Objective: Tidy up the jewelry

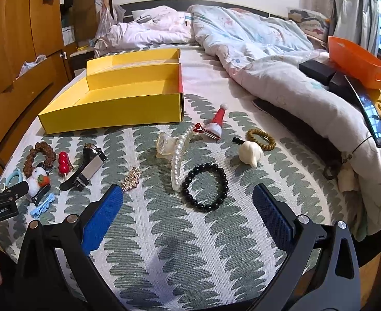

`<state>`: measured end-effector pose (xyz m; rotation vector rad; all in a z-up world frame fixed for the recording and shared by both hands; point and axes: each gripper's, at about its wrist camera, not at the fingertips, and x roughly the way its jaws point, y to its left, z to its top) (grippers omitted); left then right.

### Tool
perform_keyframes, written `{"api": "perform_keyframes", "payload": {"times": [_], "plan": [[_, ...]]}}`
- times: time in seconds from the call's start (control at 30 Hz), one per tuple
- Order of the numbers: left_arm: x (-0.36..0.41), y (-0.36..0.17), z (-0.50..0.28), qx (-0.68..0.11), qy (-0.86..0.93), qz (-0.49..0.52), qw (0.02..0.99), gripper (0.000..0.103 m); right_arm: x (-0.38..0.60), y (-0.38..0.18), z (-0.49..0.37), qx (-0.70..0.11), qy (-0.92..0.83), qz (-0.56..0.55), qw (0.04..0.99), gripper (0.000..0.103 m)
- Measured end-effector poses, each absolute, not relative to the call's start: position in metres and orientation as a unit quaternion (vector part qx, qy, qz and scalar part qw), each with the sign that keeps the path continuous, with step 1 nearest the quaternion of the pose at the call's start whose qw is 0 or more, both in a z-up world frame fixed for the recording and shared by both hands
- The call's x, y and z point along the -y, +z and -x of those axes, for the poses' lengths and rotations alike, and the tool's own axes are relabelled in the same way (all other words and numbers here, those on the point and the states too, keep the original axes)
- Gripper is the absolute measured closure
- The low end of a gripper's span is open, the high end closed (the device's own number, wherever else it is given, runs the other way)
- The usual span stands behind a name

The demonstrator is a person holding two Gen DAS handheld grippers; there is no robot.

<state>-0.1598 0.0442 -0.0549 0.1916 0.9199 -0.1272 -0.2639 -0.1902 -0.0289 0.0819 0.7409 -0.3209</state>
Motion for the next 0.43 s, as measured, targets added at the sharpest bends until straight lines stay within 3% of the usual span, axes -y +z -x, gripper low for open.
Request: {"api": "perform_keyframes", "payload": {"times": [0.43], "plan": [[-0.0470, -0.0555, 0.1572, -0.454, -0.067, -0.080, 0.885, 0.006, 0.1898, -0.0291, 0.2633, -0.360, -0.158, -0.040, 0.919, 0.003]]}}
